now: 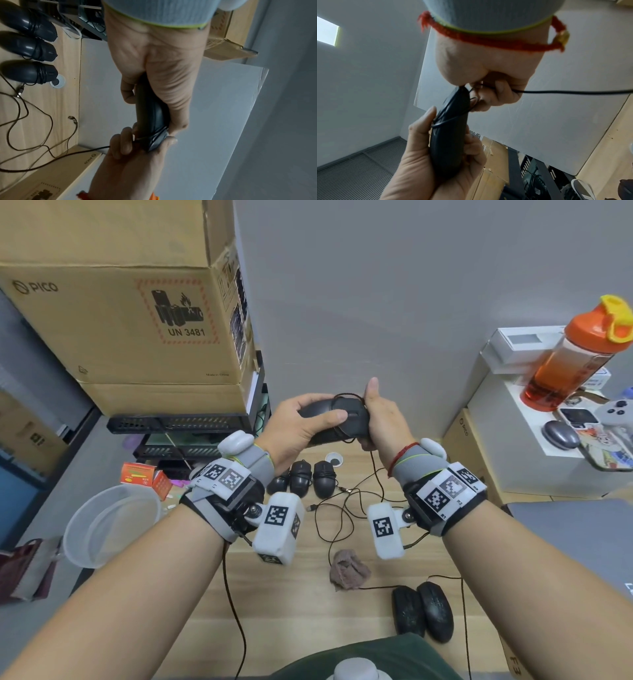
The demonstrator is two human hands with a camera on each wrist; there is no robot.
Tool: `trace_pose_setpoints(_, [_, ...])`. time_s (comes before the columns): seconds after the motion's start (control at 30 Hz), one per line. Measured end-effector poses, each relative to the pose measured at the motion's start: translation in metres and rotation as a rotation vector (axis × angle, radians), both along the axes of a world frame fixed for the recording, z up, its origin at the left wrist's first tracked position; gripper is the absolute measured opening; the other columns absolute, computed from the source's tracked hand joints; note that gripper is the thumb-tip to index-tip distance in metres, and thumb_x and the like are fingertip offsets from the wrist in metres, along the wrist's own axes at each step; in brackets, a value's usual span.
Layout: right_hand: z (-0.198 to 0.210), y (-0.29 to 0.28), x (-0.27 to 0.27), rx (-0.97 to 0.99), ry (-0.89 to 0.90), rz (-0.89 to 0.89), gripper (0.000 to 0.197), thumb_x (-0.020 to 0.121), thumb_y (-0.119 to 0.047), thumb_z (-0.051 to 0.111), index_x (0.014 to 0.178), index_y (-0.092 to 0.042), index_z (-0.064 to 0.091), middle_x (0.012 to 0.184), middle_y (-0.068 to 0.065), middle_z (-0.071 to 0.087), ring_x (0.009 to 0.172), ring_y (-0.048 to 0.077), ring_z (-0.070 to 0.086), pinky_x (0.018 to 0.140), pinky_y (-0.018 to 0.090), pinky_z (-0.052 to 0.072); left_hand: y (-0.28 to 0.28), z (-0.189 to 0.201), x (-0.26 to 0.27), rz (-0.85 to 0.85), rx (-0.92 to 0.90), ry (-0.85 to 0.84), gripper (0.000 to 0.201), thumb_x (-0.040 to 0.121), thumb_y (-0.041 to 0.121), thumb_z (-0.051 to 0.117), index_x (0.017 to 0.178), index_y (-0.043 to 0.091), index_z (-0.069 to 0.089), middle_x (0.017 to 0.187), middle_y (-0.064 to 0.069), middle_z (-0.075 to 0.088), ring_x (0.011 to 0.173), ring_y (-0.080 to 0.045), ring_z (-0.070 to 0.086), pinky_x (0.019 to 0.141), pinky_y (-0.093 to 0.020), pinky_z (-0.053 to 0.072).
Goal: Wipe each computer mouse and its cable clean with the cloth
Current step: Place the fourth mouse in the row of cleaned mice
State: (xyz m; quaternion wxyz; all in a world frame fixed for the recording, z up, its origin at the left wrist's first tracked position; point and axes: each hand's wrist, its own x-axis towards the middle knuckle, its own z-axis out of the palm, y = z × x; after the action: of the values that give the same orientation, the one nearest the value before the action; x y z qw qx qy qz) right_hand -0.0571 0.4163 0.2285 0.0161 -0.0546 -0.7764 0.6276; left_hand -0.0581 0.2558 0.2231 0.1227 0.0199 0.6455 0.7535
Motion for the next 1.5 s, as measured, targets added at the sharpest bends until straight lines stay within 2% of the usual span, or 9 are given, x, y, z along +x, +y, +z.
trace_pose_setpoints(0.07, [-0.004, 0.003, 0.003, -0.013, 0.034, 0.11, 0.056, 0.105, -0.05, 0.023, 0.071, -0.018, 0.053, 0.043, -0.006, 0.048, 0.033, 0.011, 0.033, 0.04, 0.019, 0.027, -0.003, 0.003, -0.004, 0.063, 0.032, -0.032, 0.039, 0.089, 0.014, 0.075, 0.126, 0.006, 0.066, 0.103, -0.007, 0.073, 0.082, -0.014, 0.071, 0.067, -0.024, 0.055])
trace_pose_setpoints(0.23, [-0.023, 0.009, -0.004, -0.144, 0.056, 0.267, 0.03, 0.105, -0.027, 0.043, 0.083, -0.013, 0.056, 0.076, 0.001, 0.059, 0.044, 0.013, 0.035, 0.045, 0.022, 0.027, -0.014, 0.001, -0.014, 0.112, 0.026, -0.072, 0.038, 0.089, 0.022, 0.075, 0.125, 0.01, 0.067, 0.098, -0.002, 0.069, 0.08, -0.013, 0.064, 0.067, -0.024, 0.05])
trace_pose_setpoints(0.5, [-0.022, 0.006, -0.003, -0.232, -0.031, 0.287, 0.032, 0.105, -0.021, 0.04, 0.077, -0.014, 0.052, 0.069, 0.0, 0.052, 0.043, 0.013, 0.027, 0.05, 0.027, 0.017, -0.019, -0.004, -0.013, 0.049, -0.005, -0.075, 0.029, 0.091, 0.012, 0.071, 0.12, 0.014, 0.067, 0.094, 0.001, 0.069, 0.076, -0.008, 0.064, 0.072, -0.025, 0.05])
trace_pose_setpoints(0.77, [-0.031, -0.004, 0.001, -0.223, 0.046, 0.201, 0.014, 0.106, -0.02, 0.038, 0.114, -0.015, 0.049, 0.066, 0.0, 0.051, 0.039, 0.012, 0.03, 0.045, 0.021, 0.022, -0.013, -0.002, -0.006, 0.058, 0.065, -0.083, 0.044, 0.086, 0.022, 0.077, 0.128, 0.016, 0.065, 0.103, 0.002, 0.071, 0.085, -0.009, 0.069, 0.07, -0.024, 0.054])
trace_pose_setpoints(0.97, [-0.025, -0.006, 0.008, -0.162, 0.086, 0.23, 0.033, 0.097, 0.004, 0.048, 0.125, -0.01, 0.057, 0.072, 0.003, 0.055, 0.044, 0.013, 0.033, 0.04, 0.018, 0.03, -0.011, 0.001, -0.005, 0.047, 0.119, -0.103, 0.046, 0.084, 0.014, 0.079, 0.128, 0.012, 0.065, 0.115, -0.011, 0.073, 0.092, -0.024, 0.074, 0.079, -0.037, 0.061])
trace_pose_setpoints(1.1, [-0.024, -0.003, 0.006, -0.055, 0.094, 0.283, 0.034, 0.096, 0.005, 0.047, 0.122, -0.014, 0.059, 0.076, 0.008, 0.054, 0.044, 0.013, 0.035, 0.041, 0.02, 0.032, -0.012, 0.0, -0.005, 0.019, 0.12, -0.11, 0.039, 0.086, 0.005, 0.075, 0.124, 0.01, 0.066, 0.11, -0.014, 0.073, 0.093, -0.031, 0.072, 0.089, -0.05, 0.06])
trace_pose_setpoints(1.2, [-0.025, 0.005, 0.001, 0.06, 0.062, 0.347, 0.022, 0.097, -0.004, 0.05, 0.105, -0.018, 0.063, 0.074, -0.004, 0.057, 0.048, 0.015, 0.037, 0.045, 0.022, 0.031, -0.013, 0.0, -0.007, 0.026, 0.121, -0.113, 0.042, 0.088, -0.001, 0.07, 0.129, 0.005, 0.063, 0.103, -0.013, 0.073, 0.084, -0.026, 0.073, 0.072, -0.039, 0.062])
trace_pose_setpoints(1.37, [-0.031, 0.015, -0.007, 0.074, -0.016, 0.381, 0.024, 0.099, -0.014, 0.048, 0.1, 0.009, 0.056, 0.084, 0.015, 0.043, 0.054, 0.015, 0.035, 0.051, 0.025, 0.031, -0.014, -0.001, -0.009, 0.031, 0.128, -0.103, 0.042, 0.09, -0.001, 0.067, 0.132, 0.0, 0.06, 0.108, -0.014, 0.071, 0.084, -0.021, 0.072, 0.068, -0.03, 0.059])
trace_pose_setpoints(1.5, [-0.037, 0.01, -0.005, 0.137, -0.042, 0.327, 0.034, 0.103, -0.027, 0.047, 0.075, -0.009, 0.053, 0.055, -0.002, 0.04, 0.05, 0.013, 0.033, 0.05, 0.025, 0.031, -0.012, -0.003, -0.011, 0.064, 0.166, -0.08, 0.039, 0.09, -0.005, 0.066, 0.127, 0.006, 0.063, 0.112, -0.017, 0.069, 0.091, -0.023, 0.07, 0.073, -0.03, 0.06])
